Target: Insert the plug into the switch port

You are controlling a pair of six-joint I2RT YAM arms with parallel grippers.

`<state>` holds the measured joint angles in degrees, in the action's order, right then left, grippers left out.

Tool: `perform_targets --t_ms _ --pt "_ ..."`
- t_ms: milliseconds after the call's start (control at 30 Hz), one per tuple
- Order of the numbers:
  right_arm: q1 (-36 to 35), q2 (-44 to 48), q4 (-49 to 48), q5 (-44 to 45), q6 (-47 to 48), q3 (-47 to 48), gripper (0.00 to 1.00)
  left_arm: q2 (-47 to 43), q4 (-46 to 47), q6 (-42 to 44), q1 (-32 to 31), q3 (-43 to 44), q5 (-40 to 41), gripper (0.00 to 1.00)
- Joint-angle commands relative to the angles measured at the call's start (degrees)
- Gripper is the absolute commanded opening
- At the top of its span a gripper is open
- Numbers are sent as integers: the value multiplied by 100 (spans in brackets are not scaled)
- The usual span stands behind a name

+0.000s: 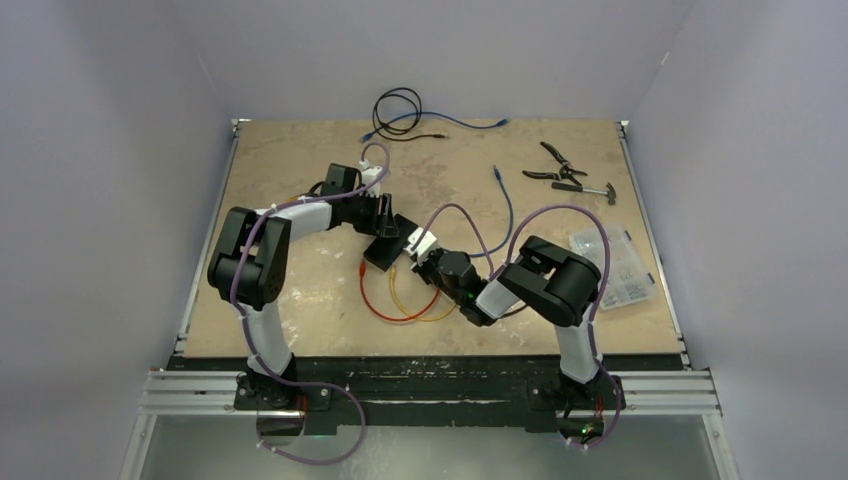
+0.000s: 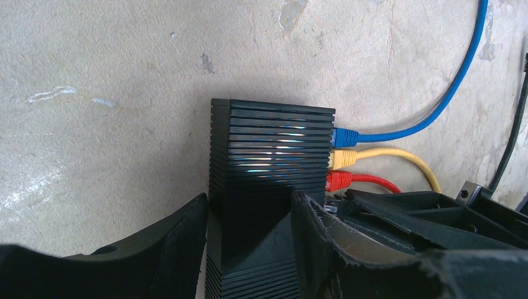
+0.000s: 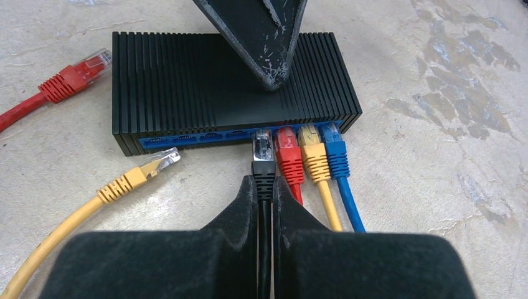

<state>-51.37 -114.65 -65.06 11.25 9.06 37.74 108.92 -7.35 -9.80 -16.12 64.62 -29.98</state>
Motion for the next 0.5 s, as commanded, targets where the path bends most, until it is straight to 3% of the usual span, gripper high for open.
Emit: perform_targets --t_ms 0,467 --pt "-53 269 -442 194 34 233 0 192 -249 162 1 54 27 48" --pt "-48 -185 -365 -465 275 428 0 308 -260 289 -1 56 -691 45"
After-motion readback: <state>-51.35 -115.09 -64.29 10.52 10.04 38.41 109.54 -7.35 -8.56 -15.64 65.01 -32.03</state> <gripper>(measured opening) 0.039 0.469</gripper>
